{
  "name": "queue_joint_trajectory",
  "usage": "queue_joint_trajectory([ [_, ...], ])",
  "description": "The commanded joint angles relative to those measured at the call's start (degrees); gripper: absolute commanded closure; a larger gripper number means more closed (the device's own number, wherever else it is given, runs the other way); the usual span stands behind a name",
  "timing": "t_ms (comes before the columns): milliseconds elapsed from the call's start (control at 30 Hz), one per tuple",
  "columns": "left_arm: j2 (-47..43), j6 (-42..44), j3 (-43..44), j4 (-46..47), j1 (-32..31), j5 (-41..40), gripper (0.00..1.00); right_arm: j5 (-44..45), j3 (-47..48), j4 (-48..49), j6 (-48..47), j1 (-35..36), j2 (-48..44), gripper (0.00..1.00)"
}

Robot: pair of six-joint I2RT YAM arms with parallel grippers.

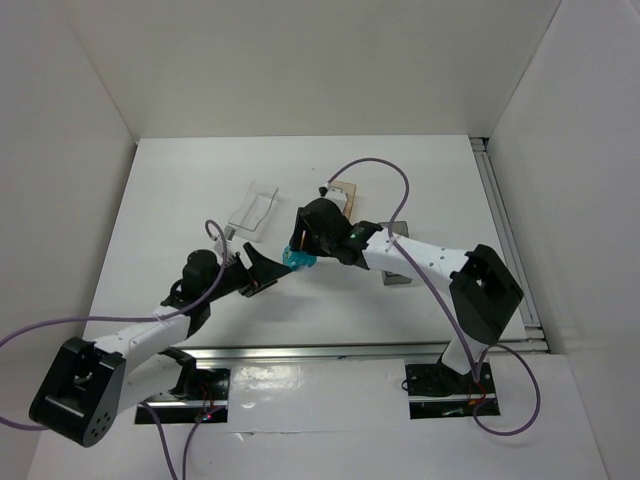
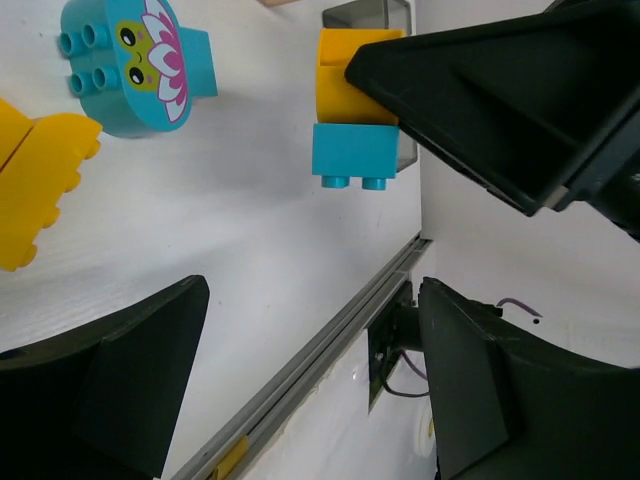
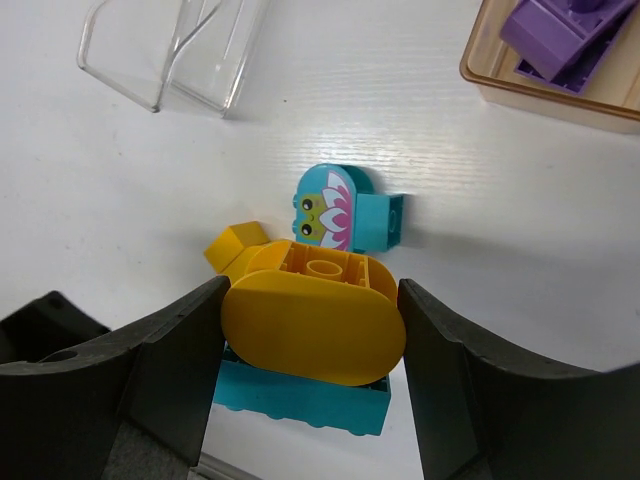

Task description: Sort the legos into containers by color

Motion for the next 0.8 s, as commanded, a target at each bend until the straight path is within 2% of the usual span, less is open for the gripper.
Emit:
queue_joint_trajectory([
  [0, 2.7, -1.8, 1.3, 8.6, -2.2, -2.1, 0.07, -1.2, -0.4, 4.1, 3.5, -0.2, -1.9, 0.38],
  [167, 4.5, -1.2, 3.5, 8.7, -4.7, -7.8, 0.07, -1.2, -0.4, 4.7, 4.0, -0.2, -1.9, 0.38],
  [267, 6.8, 0.4, 5.3, 8.1, -6.5, -10.3, 0.13, -1.2, -0.4, 4.7, 4.0, -0.2, -1.9, 0.38],
  [333, 7.7, 0.4, 6.2, 8.7, -7.1, -10.9, 0.17, -1.2, -0.4, 4.7, 4.0, -0.2, -1.9, 0.38],
  [767, 11.8, 5.0, 10.9, 6.8, -9.3, -14.9, 0.26, -5.1, -2.8, 6.4, 4.5, -0.8, -3.5, 0.38],
])
